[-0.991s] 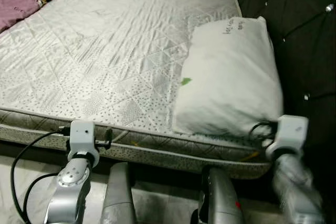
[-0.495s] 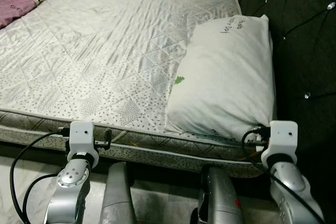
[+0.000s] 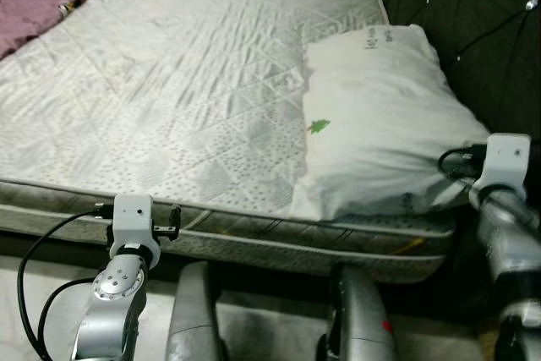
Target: Clean up the room
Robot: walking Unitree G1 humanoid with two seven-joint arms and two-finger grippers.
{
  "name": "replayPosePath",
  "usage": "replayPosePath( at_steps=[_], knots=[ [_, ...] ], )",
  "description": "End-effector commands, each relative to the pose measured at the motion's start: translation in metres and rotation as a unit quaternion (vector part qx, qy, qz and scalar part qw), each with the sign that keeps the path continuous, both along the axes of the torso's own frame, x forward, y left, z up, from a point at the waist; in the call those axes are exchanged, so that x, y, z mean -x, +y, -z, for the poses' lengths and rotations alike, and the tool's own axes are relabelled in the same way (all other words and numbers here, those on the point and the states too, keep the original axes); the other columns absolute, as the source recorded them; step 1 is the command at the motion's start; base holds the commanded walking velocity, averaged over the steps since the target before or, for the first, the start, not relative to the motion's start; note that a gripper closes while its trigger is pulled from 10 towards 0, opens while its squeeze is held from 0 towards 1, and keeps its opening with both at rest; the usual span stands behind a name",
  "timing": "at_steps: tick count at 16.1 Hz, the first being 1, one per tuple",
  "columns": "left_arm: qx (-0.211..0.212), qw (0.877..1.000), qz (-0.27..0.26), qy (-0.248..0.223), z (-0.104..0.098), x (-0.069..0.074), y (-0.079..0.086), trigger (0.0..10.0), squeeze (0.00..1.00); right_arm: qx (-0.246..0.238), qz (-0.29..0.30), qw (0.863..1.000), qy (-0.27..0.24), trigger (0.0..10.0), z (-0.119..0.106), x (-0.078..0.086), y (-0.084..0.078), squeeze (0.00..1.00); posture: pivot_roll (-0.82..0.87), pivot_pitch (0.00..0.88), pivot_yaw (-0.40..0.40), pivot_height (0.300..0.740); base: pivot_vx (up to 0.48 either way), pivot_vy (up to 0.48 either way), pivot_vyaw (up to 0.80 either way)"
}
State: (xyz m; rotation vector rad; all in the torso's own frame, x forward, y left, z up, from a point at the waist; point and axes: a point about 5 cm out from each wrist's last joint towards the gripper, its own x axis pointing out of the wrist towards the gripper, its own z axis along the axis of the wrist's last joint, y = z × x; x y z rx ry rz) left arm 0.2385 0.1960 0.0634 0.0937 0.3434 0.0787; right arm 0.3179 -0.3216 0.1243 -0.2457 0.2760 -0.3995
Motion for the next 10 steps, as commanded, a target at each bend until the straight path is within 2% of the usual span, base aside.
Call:
replayPosePath(
  at_steps=[1,3,4,5,8,10],
  knots=[
    [-0.007,1.0,-0.001,0.002,0.0,0.0,0.003,10.0,0.0,0.085,0.03,0.991,-0.096,0.0,-0.072,-0.004,-0.037,0.0,0.05,0.0,0.018,0.54,0.0,0.0,0.0],
    [-0.007,1.0,0.005,0.004,0.0,-0.001,0.001,10.0,0.0,0.089,-0.004,0.993,-0.078,0.0,-0.068,-0.012,-0.03,0.0,0.04,0.0,0.022,0.54,0.0,0.0,0.0],
    [-0.006,1.0,0.008,0.001,0.0,-0.004,-0.001,10.0,0.0,0.071,-0.038,0.995,-0.061,0.0,-0.047,-0.01,-0.014,0.0,0.04,0.0,0.02,0.54,0.0,0.0,0.0],
    [-0.005,1.0,0.008,0.0,-0.001,-0.004,-0.001,10.0,0.0,0.055,-0.047,0.996,-0.055,0.0,-0.031,-0.002,-0.002,0.0,0.04,0.0,0.015,0.54,0.0,0.0,0.0],
    [-0.003,1.0,0.001,-0.003,-0.001,-0.003,0.0,10.0,0.0,0.007,-0.034,0.999,-0.041,0.0,0.021,0.036,0.028,0.0,0.05,0.0,0.015,0.54,0.0,0.0,0.0],
    [-0.005,1.0,0.001,-0.001,-0.001,-0.002,0.002,10.0,0.0,-0.026,-0.006,1.0,-0.013,0.0,0.049,0.072,0.045,0.0,0.05,0.0,0.02,0.54,0.0,0.0,0.0]
  ],
)
